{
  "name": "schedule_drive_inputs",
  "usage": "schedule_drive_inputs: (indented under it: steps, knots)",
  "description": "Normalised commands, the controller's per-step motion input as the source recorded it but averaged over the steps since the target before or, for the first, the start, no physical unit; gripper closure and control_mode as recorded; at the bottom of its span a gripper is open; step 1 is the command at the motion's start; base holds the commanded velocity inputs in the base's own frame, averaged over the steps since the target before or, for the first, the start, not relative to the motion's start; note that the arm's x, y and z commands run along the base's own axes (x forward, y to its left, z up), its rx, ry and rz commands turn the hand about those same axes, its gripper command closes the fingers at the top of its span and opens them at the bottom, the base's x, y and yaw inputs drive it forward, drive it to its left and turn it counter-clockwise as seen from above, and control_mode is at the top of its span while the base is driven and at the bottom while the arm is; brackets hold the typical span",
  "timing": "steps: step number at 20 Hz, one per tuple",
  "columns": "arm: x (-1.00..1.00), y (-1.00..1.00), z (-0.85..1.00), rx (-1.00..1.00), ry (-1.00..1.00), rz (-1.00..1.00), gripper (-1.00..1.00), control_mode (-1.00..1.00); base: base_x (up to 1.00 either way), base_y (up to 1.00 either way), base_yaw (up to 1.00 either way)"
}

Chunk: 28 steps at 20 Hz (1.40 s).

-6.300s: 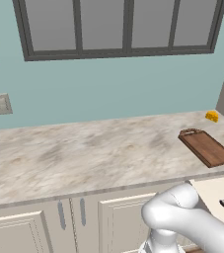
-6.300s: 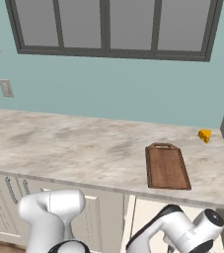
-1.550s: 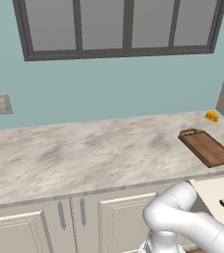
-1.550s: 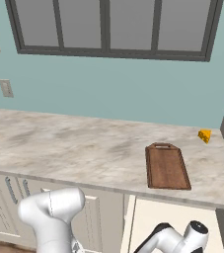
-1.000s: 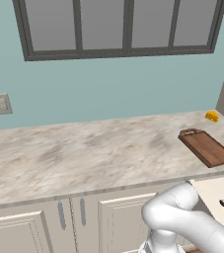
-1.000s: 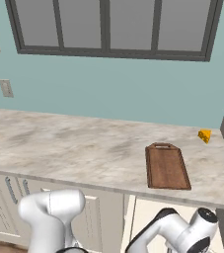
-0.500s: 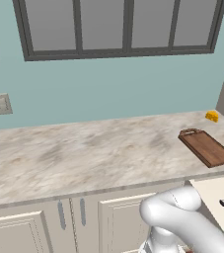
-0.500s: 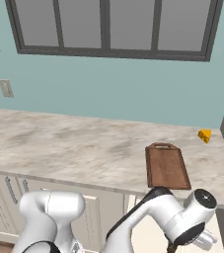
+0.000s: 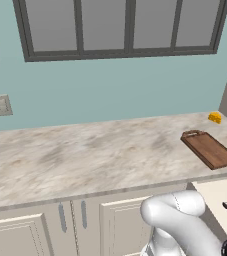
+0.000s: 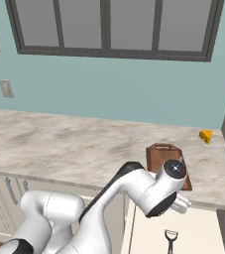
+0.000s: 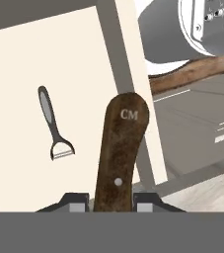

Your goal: Open the drawer on the right and place the cutting tools on the cutting board.

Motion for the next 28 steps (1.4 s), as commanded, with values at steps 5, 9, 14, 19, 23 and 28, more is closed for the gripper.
schedule_drive_inputs:
  steps: [5, 9, 14, 19, 23, 28]
  knots:
    - [0.89, 0.48, 0.24, -0.05, 0.08, 0.02, 1.0, -1.0, 0.0, 0.0, 0.0]
    - [0.73, 0.53, 0.24, -0.15, 0.37, 0.0, 1.0, -1.0, 0.0, 0.0, 0.0]
    - [0.08, 0.16, 0.02, -0.06, 0.09, 0.0, 1.0, -1.0, 0.0, 0.0, 0.0]
    - [0.35, 0.0, 0.0, 0.0, 0.01, 0.0, 1.0, -1.0, 0.0, 0.0, 0.0]
    - [0.54, -0.13, 0.0, 0.06, 0.0, 0.05, 1.0, -1.0, 0.0, 0.0, 0.0]
    - [0.72, -0.14, 0.0, 0.05, 0.0, 0.07, 1.0, -1.0, 0.0, 0.0, 0.0]
